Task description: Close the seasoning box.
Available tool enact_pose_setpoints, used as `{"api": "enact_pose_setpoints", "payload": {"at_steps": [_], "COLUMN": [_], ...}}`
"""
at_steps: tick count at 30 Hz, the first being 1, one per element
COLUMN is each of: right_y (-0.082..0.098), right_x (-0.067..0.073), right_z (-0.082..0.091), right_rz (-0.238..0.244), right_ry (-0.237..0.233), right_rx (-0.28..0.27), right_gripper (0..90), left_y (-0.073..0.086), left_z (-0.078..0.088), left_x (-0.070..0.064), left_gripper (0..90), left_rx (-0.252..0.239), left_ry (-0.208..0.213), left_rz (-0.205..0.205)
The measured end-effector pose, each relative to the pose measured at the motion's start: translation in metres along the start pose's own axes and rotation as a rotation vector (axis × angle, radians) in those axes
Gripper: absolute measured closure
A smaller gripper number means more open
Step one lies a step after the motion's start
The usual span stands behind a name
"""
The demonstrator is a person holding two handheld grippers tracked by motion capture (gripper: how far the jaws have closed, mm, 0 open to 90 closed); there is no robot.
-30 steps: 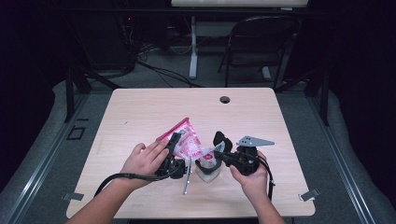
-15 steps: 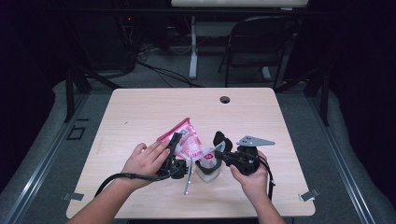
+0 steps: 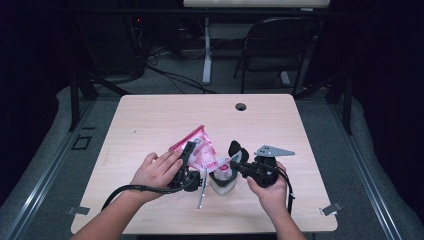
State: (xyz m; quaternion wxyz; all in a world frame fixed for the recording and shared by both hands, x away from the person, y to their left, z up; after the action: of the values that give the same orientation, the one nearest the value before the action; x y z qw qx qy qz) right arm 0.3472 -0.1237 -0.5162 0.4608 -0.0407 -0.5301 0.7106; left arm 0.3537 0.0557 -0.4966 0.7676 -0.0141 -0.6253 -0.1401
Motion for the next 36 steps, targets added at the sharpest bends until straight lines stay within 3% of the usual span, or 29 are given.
{"api": "enact_pose_setpoints", "payload": {"at_steps": [17,25,28,36], "right_y": [-0.0007,-0.0011,-0.0008,-0.0008], "right_x": [0.0005,0.0006,0.0003,-0.0006], "right_z": [-0.0002,-0.0001,-0.0004,-0.0008], "right_rz": [0.000,0.003,0.002,-0.001], "right_ry": [-0.004,-0.004,-0.001,-0.002], "right_rx": [-0.001,-0.002,0.000,-0.003], "right_gripper": [90.0,90.0,90.0,90.0], "left_y": [-0.0005,-0.0008,-0.0020,-0.0024], "left_z": [0.0015,0.0020,0.0023,0.0029], "left_x": [0.0038,0.0035,0.0049,0.0057], "left_gripper": [67.5,67.5,67.5,67.9], "left_rx": [-0.001,-0.002,-0.008,-0.001], "left_ry": [-0.019,-0.007,-0.018,-0.027], "left_rz": [-0.020,-0.011,-0.030,-0.023]}}
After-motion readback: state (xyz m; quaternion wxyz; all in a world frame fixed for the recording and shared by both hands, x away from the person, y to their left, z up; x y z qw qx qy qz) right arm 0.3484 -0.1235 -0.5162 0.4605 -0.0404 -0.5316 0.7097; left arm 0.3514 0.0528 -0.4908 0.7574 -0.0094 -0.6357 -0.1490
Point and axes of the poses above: each handheld gripper's, and its own axes: z roughly backward along the jaws, y roughly out of its underside, x roughly to its left, the point moved 7 cm from there along -z, roughly forward along the jaws, and after that the axes turned 7 degrees about -z, right-handed, at the moved point
